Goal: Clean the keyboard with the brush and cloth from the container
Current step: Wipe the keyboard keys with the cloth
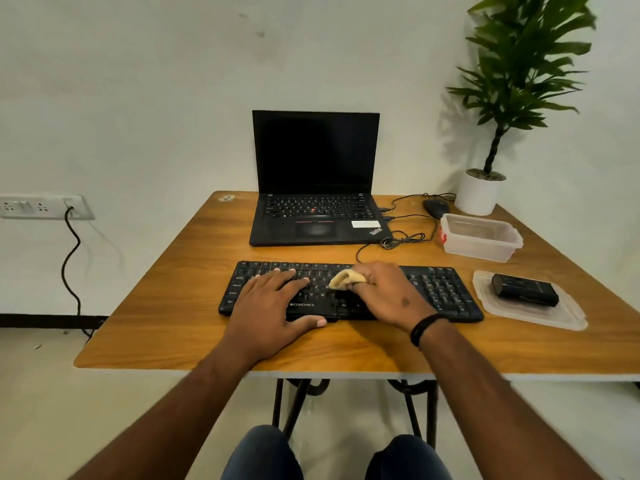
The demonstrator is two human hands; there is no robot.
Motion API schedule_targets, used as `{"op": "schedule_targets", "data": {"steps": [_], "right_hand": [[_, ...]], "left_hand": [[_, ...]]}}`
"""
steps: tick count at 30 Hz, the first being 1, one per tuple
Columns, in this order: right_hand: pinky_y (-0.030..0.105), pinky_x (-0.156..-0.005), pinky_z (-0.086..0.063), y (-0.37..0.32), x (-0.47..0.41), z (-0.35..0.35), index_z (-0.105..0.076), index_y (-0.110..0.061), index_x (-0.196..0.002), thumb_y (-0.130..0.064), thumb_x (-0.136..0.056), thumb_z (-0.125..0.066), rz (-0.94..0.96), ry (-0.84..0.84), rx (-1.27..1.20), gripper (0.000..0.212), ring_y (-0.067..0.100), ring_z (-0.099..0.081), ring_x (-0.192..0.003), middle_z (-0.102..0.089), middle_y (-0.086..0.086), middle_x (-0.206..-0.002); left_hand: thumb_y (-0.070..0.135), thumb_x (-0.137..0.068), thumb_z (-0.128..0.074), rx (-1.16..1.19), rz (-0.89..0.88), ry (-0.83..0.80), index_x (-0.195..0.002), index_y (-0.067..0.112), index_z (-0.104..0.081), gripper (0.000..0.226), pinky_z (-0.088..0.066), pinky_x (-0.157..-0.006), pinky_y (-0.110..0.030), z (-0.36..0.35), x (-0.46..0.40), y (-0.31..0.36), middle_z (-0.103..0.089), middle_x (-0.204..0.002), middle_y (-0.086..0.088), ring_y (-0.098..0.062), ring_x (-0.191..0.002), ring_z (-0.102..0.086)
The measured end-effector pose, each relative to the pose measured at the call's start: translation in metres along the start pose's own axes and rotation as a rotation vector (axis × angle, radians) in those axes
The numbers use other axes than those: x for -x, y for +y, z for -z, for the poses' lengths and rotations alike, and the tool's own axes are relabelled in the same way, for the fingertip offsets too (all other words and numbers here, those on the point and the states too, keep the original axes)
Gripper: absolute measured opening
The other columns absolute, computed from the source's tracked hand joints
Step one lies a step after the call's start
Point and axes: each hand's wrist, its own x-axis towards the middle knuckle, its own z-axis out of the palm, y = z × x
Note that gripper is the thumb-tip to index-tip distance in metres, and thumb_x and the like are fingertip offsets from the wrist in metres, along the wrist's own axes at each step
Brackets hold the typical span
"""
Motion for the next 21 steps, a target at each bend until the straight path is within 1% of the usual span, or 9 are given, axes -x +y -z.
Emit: {"op": "schedule_targets", "data": {"steps": [3,5,7,8,10,12,14,17,21], "right_hand": [[0.032,-0.075,-0.053,0.011,-0.019,0.012,-0.07,-0.018,-0.102,-0.018,-0.098,-0.053,-0.095,0.249,0.076,0.018,0.016,-0.063,-0.085,-0.069,0.0,-0.092],[0.033,-0.076,-0.051,0.01,-0.032,0.011,-0.068,-0.015,-0.109,-0.017,-0.099,-0.051,-0.212,0.386,0.139,0.019,0.021,-0.063,-0.088,-0.069,0.004,-0.096],[0.034,-0.077,-0.053,0.002,-0.042,0.002,-0.066,-0.013,-0.112,-0.015,-0.1,-0.051,-0.275,0.433,0.156,0.02,0.022,-0.064,-0.089,-0.07,0.006,-0.098],[0.034,-0.076,-0.053,-0.002,-0.045,-0.005,-0.066,-0.012,-0.112,-0.014,-0.099,-0.05,-0.281,0.417,0.172,0.02,0.023,-0.064,-0.089,-0.07,0.007,-0.098],[0.037,-0.078,-0.054,-0.012,-0.047,-0.021,-0.065,-0.011,-0.105,-0.008,-0.096,-0.046,-0.265,0.319,0.199,0.02,0.028,-0.065,-0.093,-0.069,0.01,-0.099],[0.04,-0.086,-0.05,-0.019,-0.041,-0.035,-0.066,-0.01,-0.103,-0.006,-0.094,-0.046,-0.204,0.181,0.263,0.022,0.031,-0.063,-0.101,-0.068,0.012,-0.105],[0.037,-0.089,-0.045,-0.02,-0.031,-0.035,-0.066,-0.01,-0.108,-0.006,-0.092,-0.05,-0.13,0.112,0.282,0.023,0.03,-0.059,-0.105,-0.066,0.012,-0.11],[0.034,-0.077,-0.047,-0.01,-0.015,-0.025,-0.068,-0.013,-0.104,-0.007,-0.085,-0.06,-0.061,0.002,0.235,0.021,0.031,-0.062,-0.094,-0.068,0.012,-0.102],[0.037,-0.071,-0.051,0.002,0.005,0.001,-0.071,-0.015,-0.087,-0.005,-0.087,-0.055,-0.015,-0.095,0.119,0.018,0.024,-0.063,-0.081,-0.071,0.006,-0.087]], "left_hand": [[0.094,-0.072,-0.044,0.014,-0.008,-0.021,-0.149,0.034,-0.042,0.098,-0.017,-0.121,-0.04,0.007,-0.007,0.011,-0.04,-0.155,0.007,-0.016,-0.144,-0.032],[0.093,-0.068,-0.051,0.037,-0.049,-0.088,-0.153,0.03,-0.037,0.107,-0.014,-0.122,-0.04,0.012,-0.021,0.023,-0.034,-0.159,0.006,-0.016,-0.146,-0.027],[0.093,-0.062,-0.056,0.022,-0.089,-0.196,-0.157,0.026,-0.029,0.119,-0.011,-0.122,-0.042,0.015,-0.043,0.033,-0.026,-0.163,0.005,-0.018,-0.149,-0.022],[0.094,-0.059,-0.059,0.008,-0.096,-0.251,-0.157,0.023,-0.028,0.125,-0.013,-0.123,-0.044,0.016,-0.054,0.036,-0.026,-0.164,0.004,-0.019,-0.149,-0.023],[0.092,-0.05,-0.065,0.012,-0.101,-0.32,-0.146,0.022,-0.043,0.121,-0.031,-0.117,-0.042,0.015,-0.072,0.037,-0.045,-0.149,0.004,-0.023,-0.138,-0.042],[0.084,-0.044,-0.074,0.046,-0.108,-0.324,-0.117,0.024,-0.058,0.096,-0.048,-0.094,-0.035,0.01,-0.082,0.033,-0.058,-0.115,0.01,-0.018,-0.106,-0.055],[0.078,-0.038,-0.077,0.09,-0.109,-0.318,-0.103,0.027,-0.059,0.085,-0.049,-0.082,-0.034,0.006,-0.087,0.031,-0.055,-0.1,0.011,-0.013,-0.093,-0.053],[0.083,-0.03,-0.074,0.109,-0.091,-0.341,-0.111,0.029,-0.06,0.098,-0.049,-0.086,-0.036,0.009,-0.09,0.032,-0.055,-0.109,0.011,-0.013,-0.099,-0.052],[0.09,-0.022,-0.071,0.115,-0.051,-0.401,-0.132,0.022,-0.052,0.131,-0.047,-0.099,-0.04,0.015,-0.092,0.037,-0.053,-0.126,0.008,-0.016,-0.113,-0.05]]}}
